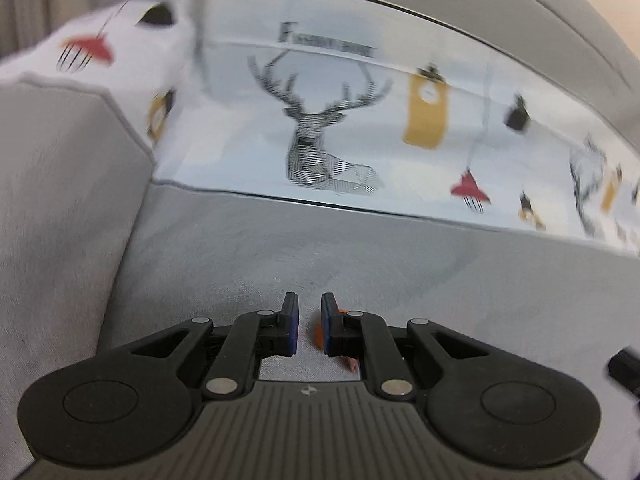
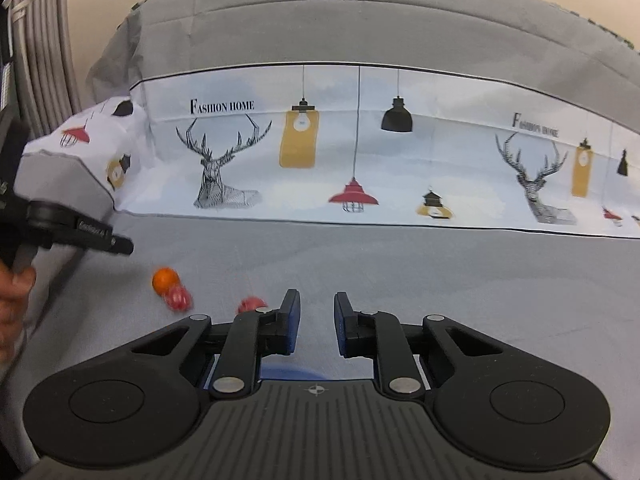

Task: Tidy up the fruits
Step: 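Grasp a mandarin with the left tool while the right tool grasps a wrapped red fruit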

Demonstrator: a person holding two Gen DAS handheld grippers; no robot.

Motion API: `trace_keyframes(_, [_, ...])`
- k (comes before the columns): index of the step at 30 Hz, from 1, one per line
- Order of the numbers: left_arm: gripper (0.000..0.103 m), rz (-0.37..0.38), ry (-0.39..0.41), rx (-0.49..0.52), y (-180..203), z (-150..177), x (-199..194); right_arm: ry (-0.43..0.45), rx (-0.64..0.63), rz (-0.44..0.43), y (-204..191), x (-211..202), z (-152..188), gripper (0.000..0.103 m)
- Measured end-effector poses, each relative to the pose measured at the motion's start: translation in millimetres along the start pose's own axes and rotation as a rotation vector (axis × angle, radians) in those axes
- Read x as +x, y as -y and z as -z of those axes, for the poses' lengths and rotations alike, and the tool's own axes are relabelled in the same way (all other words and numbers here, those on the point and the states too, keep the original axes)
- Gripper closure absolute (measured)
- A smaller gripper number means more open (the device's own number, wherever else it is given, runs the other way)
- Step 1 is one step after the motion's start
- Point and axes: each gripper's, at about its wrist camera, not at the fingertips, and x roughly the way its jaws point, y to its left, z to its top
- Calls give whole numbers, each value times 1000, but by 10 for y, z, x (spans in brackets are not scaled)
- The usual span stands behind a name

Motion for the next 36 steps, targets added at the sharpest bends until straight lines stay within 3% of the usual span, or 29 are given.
trace_keyframes(3, [85,47,-38,-113,-165,-23,65,-26,12,-52,-83,225,-81,83])
trace_keyframes(4, [80,61,-54,-143,-189,4,76,-37,15,-69,-119,298,-98,83])
trace_keyframes(6, [58,98,-85,-196,-241,14,136,-67,16,-92,-188,459,-129,81])
trace_keyframes(8, [53,129,-113,-222,-246,33,204,-115,13,-105,-239,650,-136,70])
trace_keyframes(11, [51,146,-139,-223,-186,37,310,-180,32,-106,-264,929,-139,58])
trace_keyframes(14, [48,144,-150,-215,-150,33,393,-229,68,-123,-270,1172,-130,55])
trace_keyframes(21, [48,125,-194,-206,-100,40,607,-320,38,-115,-354,1594,-5,54])
trace_keyframes(24, [48,130,-190,-200,-71,31,596,-333,39,-112,-354,1659,28,54])
trace_keyframes(25, [48,136,-188,-197,-51,31,576,-333,33,-112,-367,1665,36,56])
trace_keyframes(26, [48,143,-189,-193,-27,38,555,-331,25,-112,-382,1661,43,68])
trace_keyframes(30, [48,159,-223,-136,133,110,561,-333,-16,-103,-443,1648,35,70])
trace_keyframes(34, [48,130,-197,-101,214,123,550,-333,-46,-69,-467,1638,45,70])
trace_keyframes(36, [49,61,-167,-112,193,128,502,-335,-21,-55,-427,1632,38,70])
